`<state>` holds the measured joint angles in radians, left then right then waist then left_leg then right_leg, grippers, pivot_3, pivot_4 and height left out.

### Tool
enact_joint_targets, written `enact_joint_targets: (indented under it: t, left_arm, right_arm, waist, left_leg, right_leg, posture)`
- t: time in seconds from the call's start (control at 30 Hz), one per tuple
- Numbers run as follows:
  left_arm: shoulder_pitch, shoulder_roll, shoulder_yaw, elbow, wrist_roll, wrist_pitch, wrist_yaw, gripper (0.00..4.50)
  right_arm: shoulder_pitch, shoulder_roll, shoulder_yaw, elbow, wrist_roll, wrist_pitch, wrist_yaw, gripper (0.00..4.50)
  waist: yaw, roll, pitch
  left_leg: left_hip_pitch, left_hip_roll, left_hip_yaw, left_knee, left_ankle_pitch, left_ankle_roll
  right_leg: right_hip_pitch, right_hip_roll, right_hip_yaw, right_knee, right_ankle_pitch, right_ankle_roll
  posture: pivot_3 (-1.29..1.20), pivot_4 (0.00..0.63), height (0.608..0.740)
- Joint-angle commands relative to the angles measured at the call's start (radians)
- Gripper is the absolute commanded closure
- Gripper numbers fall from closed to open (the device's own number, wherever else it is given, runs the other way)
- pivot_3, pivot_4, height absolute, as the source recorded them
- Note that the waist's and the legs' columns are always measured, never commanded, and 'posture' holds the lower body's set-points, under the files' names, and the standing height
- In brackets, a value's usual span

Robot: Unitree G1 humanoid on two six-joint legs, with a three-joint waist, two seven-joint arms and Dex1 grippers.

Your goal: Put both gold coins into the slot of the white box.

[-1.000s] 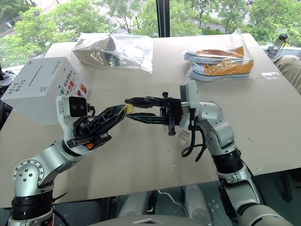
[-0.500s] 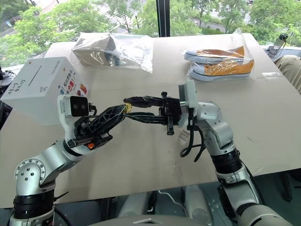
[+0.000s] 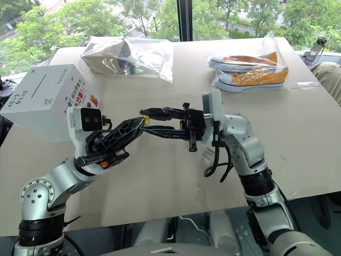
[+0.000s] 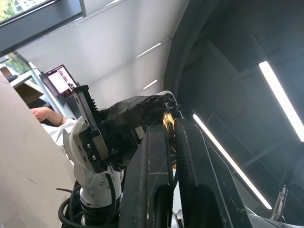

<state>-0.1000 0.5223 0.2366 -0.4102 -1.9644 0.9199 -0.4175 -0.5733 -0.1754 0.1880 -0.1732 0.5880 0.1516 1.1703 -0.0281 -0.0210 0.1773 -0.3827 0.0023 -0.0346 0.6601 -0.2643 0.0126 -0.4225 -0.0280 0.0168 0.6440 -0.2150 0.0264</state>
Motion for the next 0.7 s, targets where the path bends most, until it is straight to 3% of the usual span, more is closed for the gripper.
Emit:
enact_joint_targets:
  t: [0.03, 0.1, 0.17, 0.2, 0.4, 0.5, 0.57, 0.7]
  left_arm:
    - [-0.014, 0.000, 0.004, -0.017, -0.008, -0.008, 0.004, 4.32]
    - [-0.016, 0.000, 0.001, -0.018, -0.008, -0.009, 0.008, 4.32]
    - [-0.017, 0.001, 0.000, -0.016, -0.008, -0.011, 0.015, 4.50]
    - [-0.017, 0.001, 0.001, -0.016, -0.008, -0.013, 0.017, 4.50]
    - [-0.022, -0.009, 0.016, -0.010, -0.008, -0.041, 0.049, 4.50]
    - [-0.031, 0.008, 0.034, -0.021, 0.000, -0.072, 0.074, 4.50]
    - [-0.049, 0.036, 0.052, -0.044, 0.086, -0.102, 0.092, 4.50]
    - [-0.102, 0.149, 0.046, -0.094, 0.456, -0.160, 0.078, 4.50]
  right_arm:
    - [-0.023, 0.002, 0.008, -0.026, 0.010, 0.009, -0.006, 3.94]
    - [-0.025, -0.003, 0.010, -0.025, 0.012, 0.025, -0.010, 3.94]
    - [-0.029, -0.019, 0.015, -0.025, 0.014, 0.057, -0.009, 2.87]
    - [-0.030, -0.025, 0.018, -0.026, 0.014, 0.069, -0.007, 2.67]
    - [-0.020, -0.018, 0.013, -0.014, -0.021, 0.045, -0.039, 0.04]
    - [-0.009, -0.042, 0.020, -0.007, -0.052, 0.037, -0.034, 0.04]
    - [0.004, -0.065, 0.013, 0.005, -0.077, 0.026, -0.036, 0.04]
    - [0.017, -0.114, -0.017, 0.029, -0.084, 0.044, -0.050, 0.04]
  waist:
    - [0.000, 0.000, 0.000]
    - [0.000, 0.000, 0.000]
    - [0.000, 0.000, 0.000]
    - [0.000, 0.000, 0.000]
    - [0.001, 0.000, 0.000]
    - [0.003, 0.000, 0.000]
    - [0.007, 0.000, 0.000]
    - [0.015, 0.000, 0.000]
  left_leg:
    - [0.000, 0.000, 0.000, 0.000, 0.000, 0.000]
    - [0.000, 0.000, 0.000, -0.001, 0.000, 0.000]
    - [0.000, 0.000, 0.000, -0.001, 0.000, 0.000]
    - [0.000, 0.000, 0.000, -0.001, 0.000, 0.000]
    - [0.000, 0.000, 0.000, -0.001, 0.000, 0.000]
    - [0.000, 0.000, 0.000, -0.001, 0.000, 0.000]
    - [0.000, 0.000, 0.000, -0.001, 0.000, 0.000]
    - [0.000, -0.001, 0.000, -0.001, 0.000, 0.000]
  right_leg:
    - [0.000, 0.000, 0.000, 0.000, 0.000, 0.000]
    - [0.000, 0.000, 0.000, -0.001, 0.000, 0.000]
    - [0.000, 0.000, 0.000, -0.001, 0.000, 0.000]
    - [0.000, 0.000, 0.000, -0.001, 0.000, 0.000]
    - [0.000, -0.001, 0.000, -0.001, 0.000, 0.000]
    - [0.000, -0.002, 0.000, -0.001, 0.000, 0.000]
    - [0.000, -0.002, 0.000, -0.001, 0.000, 0.000]
    - [0.000, 0.000, -0.001, -0.001, 0.000, 0.000]
  posture:
    - [0.00, 0.150, 0.740]
    - [0.00, 0.150, 0.740]
    - [0.00, 0.150, 0.740]
    - [0.00, 0.150, 0.740]
    - [0.00, 0.150, 0.740]
    - [0.00, 0.150, 0.740]
    - [0.00, 0.150, 0.740]
    - [0.00, 0.150, 0.740]
